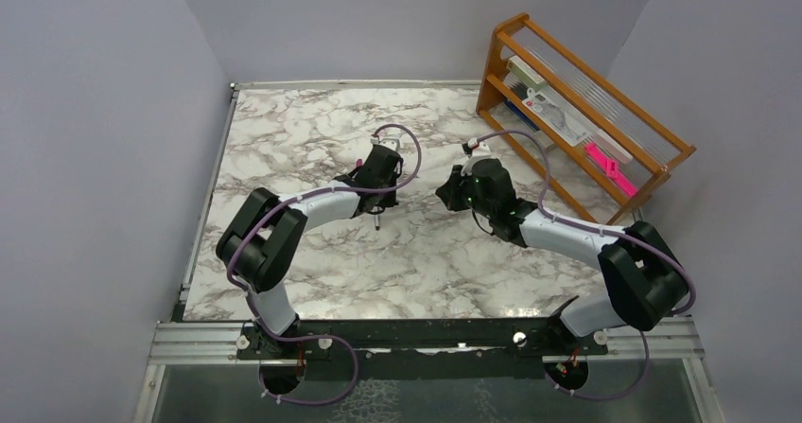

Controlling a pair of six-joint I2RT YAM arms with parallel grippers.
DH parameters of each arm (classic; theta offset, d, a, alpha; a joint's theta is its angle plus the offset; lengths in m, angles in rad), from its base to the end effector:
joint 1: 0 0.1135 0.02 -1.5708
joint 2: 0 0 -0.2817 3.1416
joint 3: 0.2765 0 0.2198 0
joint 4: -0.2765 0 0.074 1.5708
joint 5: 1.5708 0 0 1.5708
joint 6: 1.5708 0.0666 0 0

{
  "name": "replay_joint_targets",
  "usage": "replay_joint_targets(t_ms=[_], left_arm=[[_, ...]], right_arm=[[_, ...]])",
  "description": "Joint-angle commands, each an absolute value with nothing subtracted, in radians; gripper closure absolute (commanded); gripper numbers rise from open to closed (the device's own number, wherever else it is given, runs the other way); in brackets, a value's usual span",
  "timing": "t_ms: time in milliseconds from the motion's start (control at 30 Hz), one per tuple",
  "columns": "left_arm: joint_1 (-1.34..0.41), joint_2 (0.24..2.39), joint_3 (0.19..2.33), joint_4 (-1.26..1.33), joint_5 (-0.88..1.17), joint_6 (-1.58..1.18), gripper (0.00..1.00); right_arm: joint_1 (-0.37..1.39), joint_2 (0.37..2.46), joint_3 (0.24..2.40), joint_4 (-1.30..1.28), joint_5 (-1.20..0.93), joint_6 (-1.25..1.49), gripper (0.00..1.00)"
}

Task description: Insert the pens into the pen caps

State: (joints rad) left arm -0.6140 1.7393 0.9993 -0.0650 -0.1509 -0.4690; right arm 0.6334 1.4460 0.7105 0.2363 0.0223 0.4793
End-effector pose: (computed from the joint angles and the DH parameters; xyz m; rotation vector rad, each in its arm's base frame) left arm 0.3007 -0.1997 0.1921 0.1006 2.3888 -0.3413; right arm 0.2470 0.1796 0.2283 -0.1504 2.1317 0.6498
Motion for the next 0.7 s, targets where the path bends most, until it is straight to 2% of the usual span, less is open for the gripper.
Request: replay_joint_targets(t_ms=[0, 667], left_arm=[[-0.588, 1.739, 0.977, -0.091, -0.194, -0.457, 0.84], [-0.532, 1.768, 0.992, -0.101, -0.243, -0.441, 0.82]], right_arm=[[0.635, 1.456, 0.685, 0.274, 0.012, 0.495, 0.99], [0.635, 1.474, 0.68, 0.265, 0.019, 0.484, 0.99]])
